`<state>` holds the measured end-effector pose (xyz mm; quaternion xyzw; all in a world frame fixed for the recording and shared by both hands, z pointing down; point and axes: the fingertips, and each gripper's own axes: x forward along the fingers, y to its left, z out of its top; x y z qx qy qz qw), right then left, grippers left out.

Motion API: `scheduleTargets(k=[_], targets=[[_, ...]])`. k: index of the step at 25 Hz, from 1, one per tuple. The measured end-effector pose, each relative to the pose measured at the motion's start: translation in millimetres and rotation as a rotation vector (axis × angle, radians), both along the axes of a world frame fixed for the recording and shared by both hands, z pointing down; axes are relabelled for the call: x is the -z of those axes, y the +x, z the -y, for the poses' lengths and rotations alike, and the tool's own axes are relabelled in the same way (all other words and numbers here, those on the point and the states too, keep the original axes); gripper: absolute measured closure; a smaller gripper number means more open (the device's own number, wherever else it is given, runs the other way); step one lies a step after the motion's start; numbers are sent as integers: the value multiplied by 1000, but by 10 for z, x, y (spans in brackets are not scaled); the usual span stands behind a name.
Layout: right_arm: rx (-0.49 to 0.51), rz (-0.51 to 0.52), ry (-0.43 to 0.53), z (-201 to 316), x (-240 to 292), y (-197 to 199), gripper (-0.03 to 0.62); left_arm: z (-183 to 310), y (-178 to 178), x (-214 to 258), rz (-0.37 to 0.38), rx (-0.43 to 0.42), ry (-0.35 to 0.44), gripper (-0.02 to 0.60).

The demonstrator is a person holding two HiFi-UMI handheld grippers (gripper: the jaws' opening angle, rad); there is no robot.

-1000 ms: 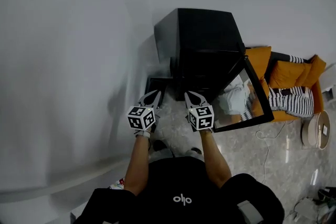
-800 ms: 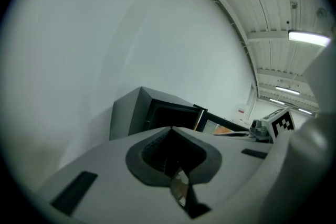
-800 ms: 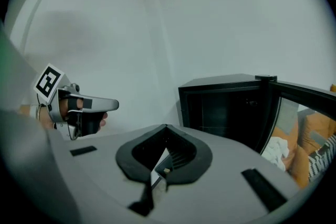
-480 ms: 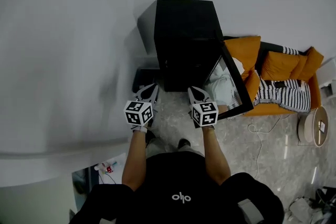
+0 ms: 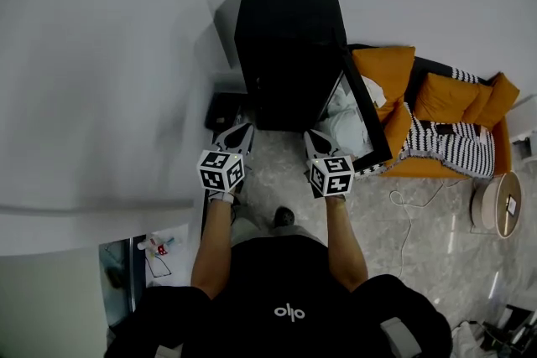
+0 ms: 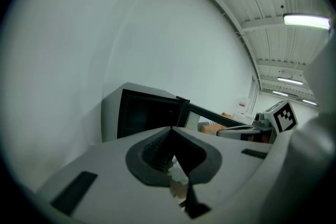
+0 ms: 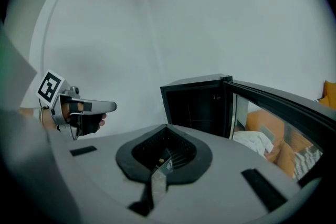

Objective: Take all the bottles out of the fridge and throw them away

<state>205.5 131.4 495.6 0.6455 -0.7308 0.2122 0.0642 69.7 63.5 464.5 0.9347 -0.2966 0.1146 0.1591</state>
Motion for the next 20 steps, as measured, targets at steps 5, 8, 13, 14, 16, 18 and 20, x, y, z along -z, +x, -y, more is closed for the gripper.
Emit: scheduleTargets(k=[5,8,13,14,16,18,20], targets=[[14,-3,-11,-123,-59,-4,586,-133,10,-41,19,4,3,580],[22,-9,-11,-178,-78,-27,586,-195,-6,-47,21,4,5,580],[28,-14,-8,-233,-85,-32,586,-260,13,-39,25,0,13,580],[29,-15,-7,-226,-82,-27,586,-257,25,-34,26,-2,13,580],[32,-19,-5,-223,-83,-32,588,-261,35,-32,26,-4,15,580],[36,-23,-4,-232,-83,-47,586,-270,32,-27,24,-5,16,580],[39,-25,-3,-230,-70,-55,586,-270,27,-23,22,-4,14,580]])
